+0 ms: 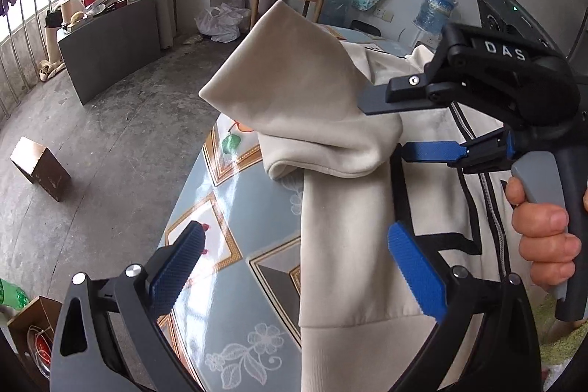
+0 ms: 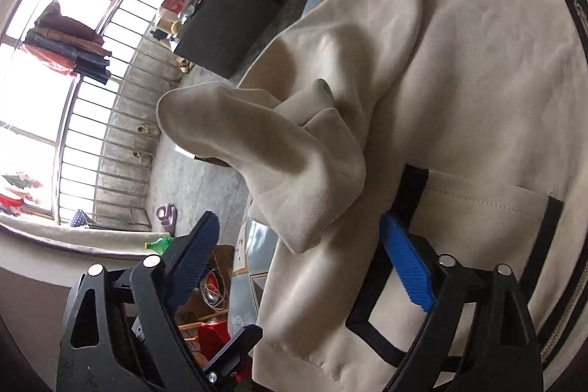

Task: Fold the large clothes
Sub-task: 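Grasp the jacket sleeve cuff with the right gripper and lift it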

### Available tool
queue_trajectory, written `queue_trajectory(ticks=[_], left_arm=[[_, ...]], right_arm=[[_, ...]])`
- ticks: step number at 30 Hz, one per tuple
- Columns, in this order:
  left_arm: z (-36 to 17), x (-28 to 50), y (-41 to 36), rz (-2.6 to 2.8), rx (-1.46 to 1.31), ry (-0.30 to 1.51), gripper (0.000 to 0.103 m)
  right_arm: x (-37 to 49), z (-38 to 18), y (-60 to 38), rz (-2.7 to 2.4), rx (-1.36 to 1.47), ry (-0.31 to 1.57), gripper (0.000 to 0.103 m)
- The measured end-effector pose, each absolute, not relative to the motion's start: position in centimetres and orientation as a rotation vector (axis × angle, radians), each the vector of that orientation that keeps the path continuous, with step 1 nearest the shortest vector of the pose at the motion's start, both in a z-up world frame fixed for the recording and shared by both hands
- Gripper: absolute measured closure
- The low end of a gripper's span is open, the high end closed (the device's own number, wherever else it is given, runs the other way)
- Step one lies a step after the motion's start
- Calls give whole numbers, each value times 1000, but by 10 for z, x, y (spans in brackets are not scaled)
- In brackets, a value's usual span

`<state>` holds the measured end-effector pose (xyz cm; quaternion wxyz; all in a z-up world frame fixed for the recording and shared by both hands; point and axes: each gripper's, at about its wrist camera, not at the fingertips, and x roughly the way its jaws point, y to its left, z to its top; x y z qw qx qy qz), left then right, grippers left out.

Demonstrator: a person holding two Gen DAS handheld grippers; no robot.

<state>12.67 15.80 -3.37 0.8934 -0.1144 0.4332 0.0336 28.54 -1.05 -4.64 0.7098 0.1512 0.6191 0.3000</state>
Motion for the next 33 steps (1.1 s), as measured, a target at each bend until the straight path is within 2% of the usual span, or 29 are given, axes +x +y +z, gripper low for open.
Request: queue_trajectory(ticks=[8,14,18,22,26,30,33], left_arm=[[-41,155,157,116,-166,895,5],[-54,180,161,145,-188,947,5],[-60,187,165,161,-210,975,5],[-60,187,161,174,-195,980,5],[-61,190,160,189,-167,986,5],[-64,191,161,204,-161,996,5],[-60,187,163,209,-169,979,5]], right_arm=[[343,-19,-24,681,462,1254,29],[383,-46,44,831,361,1364,35],[396,-78,49,792,275,1477,45],[386,-89,38,825,284,1574,63],[364,-66,34,884,177,1538,65],[366,-65,49,861,74,1514,82],[364,-50,61,854,70,1462,87]])
